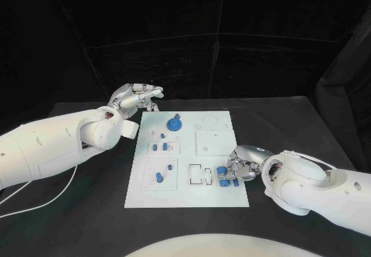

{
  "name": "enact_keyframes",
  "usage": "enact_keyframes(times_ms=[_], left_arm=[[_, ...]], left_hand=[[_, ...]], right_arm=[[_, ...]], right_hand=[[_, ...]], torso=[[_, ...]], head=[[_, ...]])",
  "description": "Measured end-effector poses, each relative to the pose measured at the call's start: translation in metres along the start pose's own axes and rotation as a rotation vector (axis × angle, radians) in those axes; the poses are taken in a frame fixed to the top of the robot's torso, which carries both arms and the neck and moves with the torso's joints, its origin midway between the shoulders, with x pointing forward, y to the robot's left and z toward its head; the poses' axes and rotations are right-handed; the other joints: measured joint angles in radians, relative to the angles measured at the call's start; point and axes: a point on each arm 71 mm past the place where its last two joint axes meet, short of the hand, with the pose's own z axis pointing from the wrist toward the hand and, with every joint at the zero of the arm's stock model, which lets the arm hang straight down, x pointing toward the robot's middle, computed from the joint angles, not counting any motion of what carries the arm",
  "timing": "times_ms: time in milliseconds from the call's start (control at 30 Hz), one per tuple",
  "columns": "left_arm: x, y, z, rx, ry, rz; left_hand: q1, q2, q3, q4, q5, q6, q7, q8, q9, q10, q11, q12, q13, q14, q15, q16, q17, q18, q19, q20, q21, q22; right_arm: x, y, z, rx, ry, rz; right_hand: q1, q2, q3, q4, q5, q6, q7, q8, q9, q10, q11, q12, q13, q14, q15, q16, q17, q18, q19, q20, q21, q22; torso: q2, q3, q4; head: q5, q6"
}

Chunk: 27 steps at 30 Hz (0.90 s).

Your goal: Assemble the parts on the task board

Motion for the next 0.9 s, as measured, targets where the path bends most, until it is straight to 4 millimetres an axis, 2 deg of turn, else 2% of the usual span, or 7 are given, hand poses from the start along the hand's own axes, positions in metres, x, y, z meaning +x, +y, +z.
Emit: enact_keyframes(times_ms=[300, 400, 500, 700, 900], left_arm=[[-0.001, 0.0, -0.001, -0.001, -0.002, 0.001], [-0.001, 0.0, -0.001, -0.001, -0.002, 0.0], [-0.001, 0.0, -0.001, -0.001, -0.002, 0.0], [-0.001, 0.0, -0.001, -0.001, -0.001, 0.0], [-0.001, 0.001, -0.001, -0.002, -0.002, 0.0]], left_hand=[[0.0, 0.0, 0.0, 0.0, 0.0, 0.0, 0.0, 0.0, 0.0, 0.0, 0.0, 0.0, 0.0, 0.0, 0.0, 0.0, 0.0, 0.0, 0.0, 0.0, 0.0, 0.0], [0.0, 0.0, 0.0, 0.0, 0.0, 0.0, 0.0, 0.0, 0.0, 0.0, 0.0, 0.0, 0.0, 0.0, 0.0, 0.0, 0.0, 0.0, 0.0, 0.0, 0.0, 0.0], [0.0, 0.0, 0.0, 0.0, 0.0, 0.0, 0.0, 0.0, 0.0, 0.0, 0.0, 0.0, 0.0, 0.0, 0.0, 0.0, 0.0, 0.0, 0.0, 0.0, 0.0, 0.0], [0.0, 0.0, 0.0, 0.0, 0.0, 0.0, 0.0, 0.0, 0.0, 0.0, 0.0, 0.0, 0.0, 0.0, 0.0, 0.0, 0.0, 0.0, 0.0, 0.0, 0.0, 0.0], [0.0, 0.0, 0.0, 0.0, 0.0, 0.0, 0.0, 0.0, 0.0, 0.0, 0.0, 0.0, 0.0, 0.0, 0.0, 0.0, -0.002, 0.0, 0.0, 0.0, -0.004, -0.001]], right_arm=[[0.004, 0.006, 0.005, -0.01, 0.003, -0.006], [0.004, 0.006, 0.006, -0.011, 0.001, -0.007], [0.005, 0.006, 0.006, -0.011, -0.002, -0.002], [0.007, 0.006, 0.002, 0.002, -0.01, 0.029], [0.007, 0.007, -0.01, 0.011, -0.023, 0.104]], right_hand=[[0.008, 0.008, 0.0, 0.0, 0.016, 0.0, -0.007, 0.018, 0.009, 0.0, 0.0, 0.001, 0.006, 0.0, 0.0, 0.004, 0.0, 0.0, 0.0, 0.0, 0.0, 0.0], [0.016, 0.018, 0.0, 0.0, 0.034, 0.001, -0.007, 0.023, 0.01, 0.0, 0.0, 0.001, 0.011, 0.0, 0.0, 0.004, 0.0, 0.0, 0.004, -0.004, 0.0, 0.002], [0.015, 0.042, 0.001, -0.001, 0.053, 0.001, -0.008, 0.027, 0.016, 0.0, 0.0, 0.001, 0.015, 0.0, 0.0, 0.004, 0.0, 0.0, 0.004, -0.004, 0.0, 0.003], [0.036, 0.071, 0.003, -0.003, 0.099, -0.01, -0.016, 0.041, 0.021, 0.004, -0.004, 0.001, 0.025, 0.004, -0.004, 0.008, 0.0, 0.0, 0.004, -0.004, 0.004, 0.007], [0.045, 0.08, 0.0, -0.008, 0.133, -0.013, -0.016, 0.045, 0.028, 0.006, -0.006, 0.001, 0.028, 0.004, -0.004, 0.012, 0.0, 0.0, 0.004, -0.004, 0.004, 0.007]], torso=[[0.001, -0.0002, 0.0005], [0.0, -0.0002, 0.0011], [0.0, -0.0004, 0.0013], [-0.002, -0.0003, 0.0014], [-0.002, -0.0007, 0.0017]], head=[[0.002, -0.003], [0.002, -0.003], [0.002, -0.003], [0.002, 0.004], [0.003, 0.009]])
